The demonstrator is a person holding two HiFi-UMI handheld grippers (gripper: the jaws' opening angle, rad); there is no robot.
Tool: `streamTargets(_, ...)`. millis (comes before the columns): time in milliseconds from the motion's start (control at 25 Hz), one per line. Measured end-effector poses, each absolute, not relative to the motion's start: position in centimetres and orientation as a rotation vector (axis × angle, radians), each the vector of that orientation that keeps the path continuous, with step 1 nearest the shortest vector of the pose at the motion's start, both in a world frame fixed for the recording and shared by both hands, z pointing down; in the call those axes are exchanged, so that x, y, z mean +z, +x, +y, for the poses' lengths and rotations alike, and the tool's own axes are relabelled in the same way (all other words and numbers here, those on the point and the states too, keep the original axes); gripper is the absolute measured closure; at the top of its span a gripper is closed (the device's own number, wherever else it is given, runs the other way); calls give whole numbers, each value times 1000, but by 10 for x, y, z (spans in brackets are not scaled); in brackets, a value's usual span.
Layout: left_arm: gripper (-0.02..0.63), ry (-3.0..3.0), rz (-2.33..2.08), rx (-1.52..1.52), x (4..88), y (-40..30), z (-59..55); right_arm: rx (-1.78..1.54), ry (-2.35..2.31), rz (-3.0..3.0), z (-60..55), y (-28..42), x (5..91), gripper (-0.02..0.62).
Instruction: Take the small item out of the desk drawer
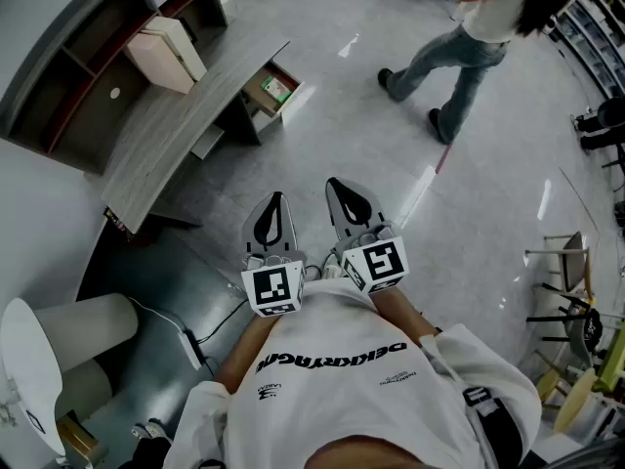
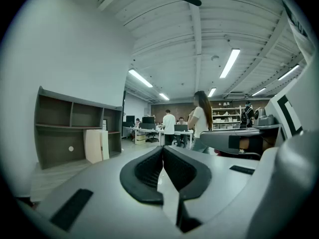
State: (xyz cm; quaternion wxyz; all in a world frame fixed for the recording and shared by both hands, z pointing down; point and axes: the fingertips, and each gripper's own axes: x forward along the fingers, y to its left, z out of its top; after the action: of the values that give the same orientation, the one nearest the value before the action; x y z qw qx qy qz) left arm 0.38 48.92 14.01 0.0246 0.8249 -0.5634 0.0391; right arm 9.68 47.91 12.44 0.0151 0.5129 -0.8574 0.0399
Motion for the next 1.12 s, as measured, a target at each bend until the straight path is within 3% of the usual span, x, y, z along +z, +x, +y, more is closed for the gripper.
streamTargets(720, 589, 2553, -1787, 169, 153, 68, 484, 139, 1476, -2767, 458, 137, 134, 565)
streamTargets(1120, 589, 2456, -1847, 173, 173, 54, 477, 180, 1394, -2783, 445, 124, 155, 565)
